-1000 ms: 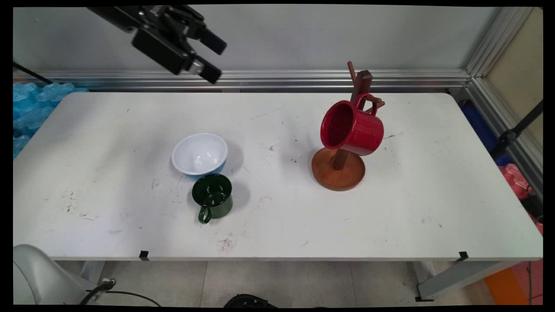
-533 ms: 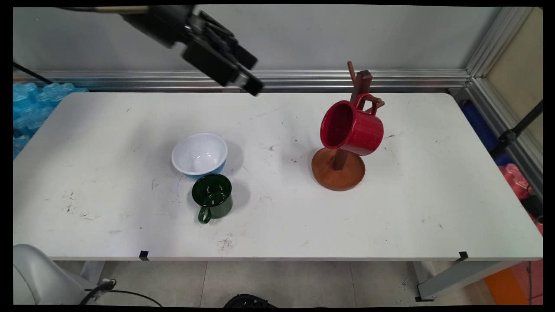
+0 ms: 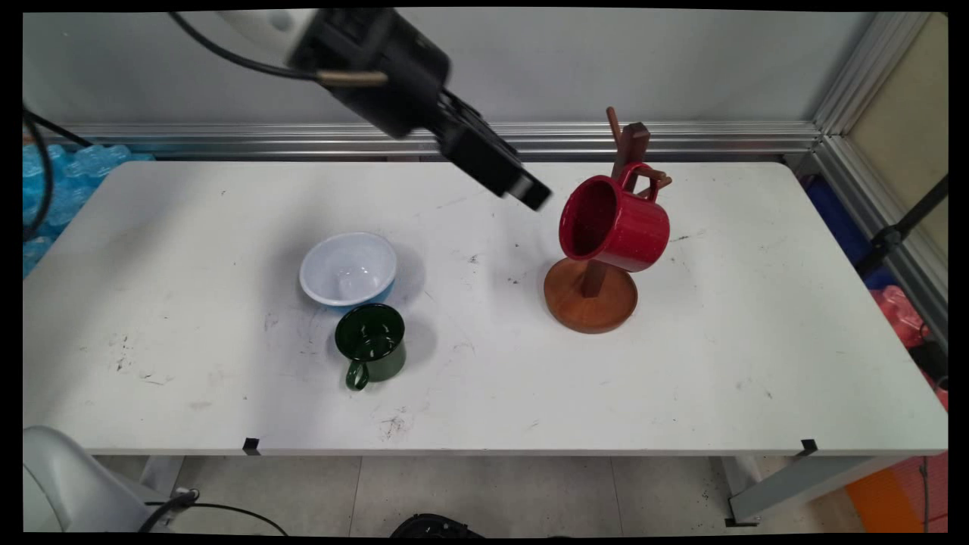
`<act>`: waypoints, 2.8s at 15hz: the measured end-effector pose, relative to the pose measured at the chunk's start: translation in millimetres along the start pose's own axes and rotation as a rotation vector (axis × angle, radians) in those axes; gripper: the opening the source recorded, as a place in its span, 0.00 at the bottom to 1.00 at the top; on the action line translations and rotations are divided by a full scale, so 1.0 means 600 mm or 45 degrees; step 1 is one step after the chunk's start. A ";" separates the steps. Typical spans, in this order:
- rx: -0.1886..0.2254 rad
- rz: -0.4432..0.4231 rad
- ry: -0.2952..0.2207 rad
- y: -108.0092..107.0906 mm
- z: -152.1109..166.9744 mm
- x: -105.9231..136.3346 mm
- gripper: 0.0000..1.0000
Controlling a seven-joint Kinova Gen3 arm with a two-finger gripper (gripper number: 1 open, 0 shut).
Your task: Pick up the red mug from the rack, then place the picked object on the table
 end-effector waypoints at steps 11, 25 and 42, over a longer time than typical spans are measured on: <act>0.024 -0.190 -0.014 0.012 0.143 0.014 1.00; 0.053 -0.307 -0.008 0.006 0.244 0.020 1.00; 0.044 -0.332 0.022 0.005 0.267 0.025 0.00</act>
